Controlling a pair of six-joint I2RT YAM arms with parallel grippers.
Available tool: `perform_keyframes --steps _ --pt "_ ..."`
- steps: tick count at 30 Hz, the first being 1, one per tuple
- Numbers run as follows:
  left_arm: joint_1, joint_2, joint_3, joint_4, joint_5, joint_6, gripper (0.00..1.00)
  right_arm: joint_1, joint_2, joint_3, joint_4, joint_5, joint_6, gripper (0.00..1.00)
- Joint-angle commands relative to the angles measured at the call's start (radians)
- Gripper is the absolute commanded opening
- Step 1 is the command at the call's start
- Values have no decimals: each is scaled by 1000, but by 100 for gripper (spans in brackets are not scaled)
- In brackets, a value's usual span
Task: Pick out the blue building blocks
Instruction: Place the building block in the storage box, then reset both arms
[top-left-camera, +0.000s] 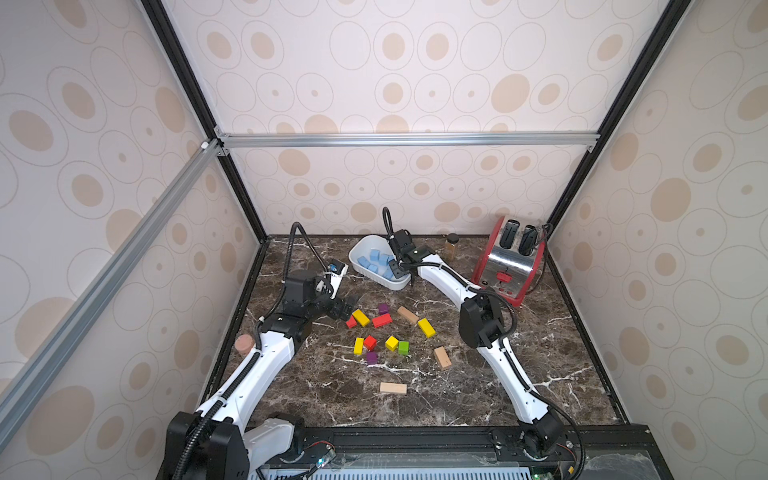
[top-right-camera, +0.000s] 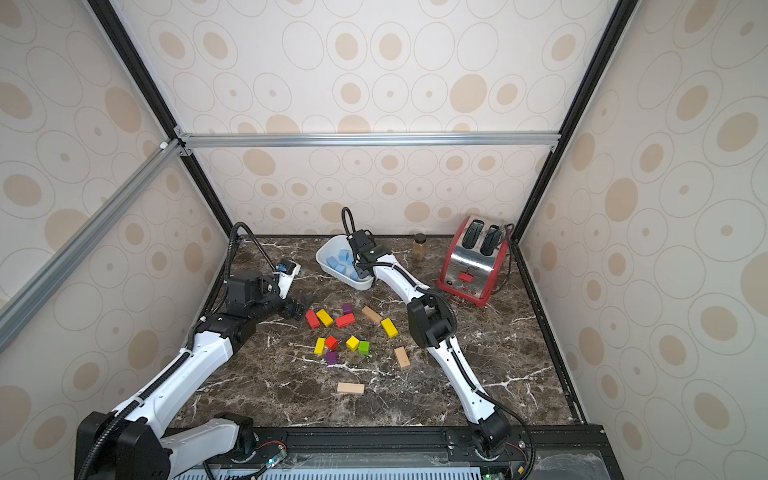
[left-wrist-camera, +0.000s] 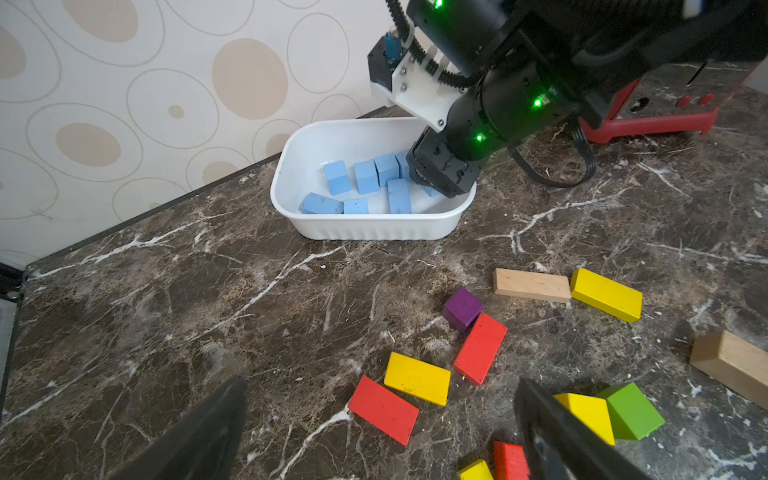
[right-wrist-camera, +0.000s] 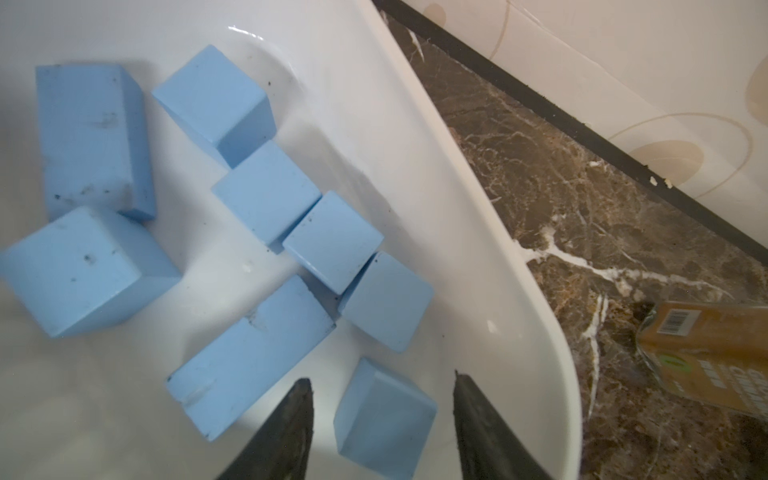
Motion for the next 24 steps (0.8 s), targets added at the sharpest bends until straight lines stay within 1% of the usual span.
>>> perform_keyframes --steps 1,12,16,18,21,24 --pt "9 -26 7 -7 3 -4 99 -7 -100 -11 -17 -22 22 58" --pt "9 -57 33 -30 6 -5 99 -8 -236 -92 3 -100 62 77" --pt "9 -76 47 -39 2 -5 99 -7 -307 -150 23 -116 67 81" --pt "8 -85 54 -39 1 -11 99 -8 -351 -190 37 -123 67 84" --pt "9 -101 66 -41 -3 -26 99 -8 -436 -303 85 -152 62 87" --pt "9 -116 76 -40 -13 -44 99 -7 -540 -431 155 -188 55 94"
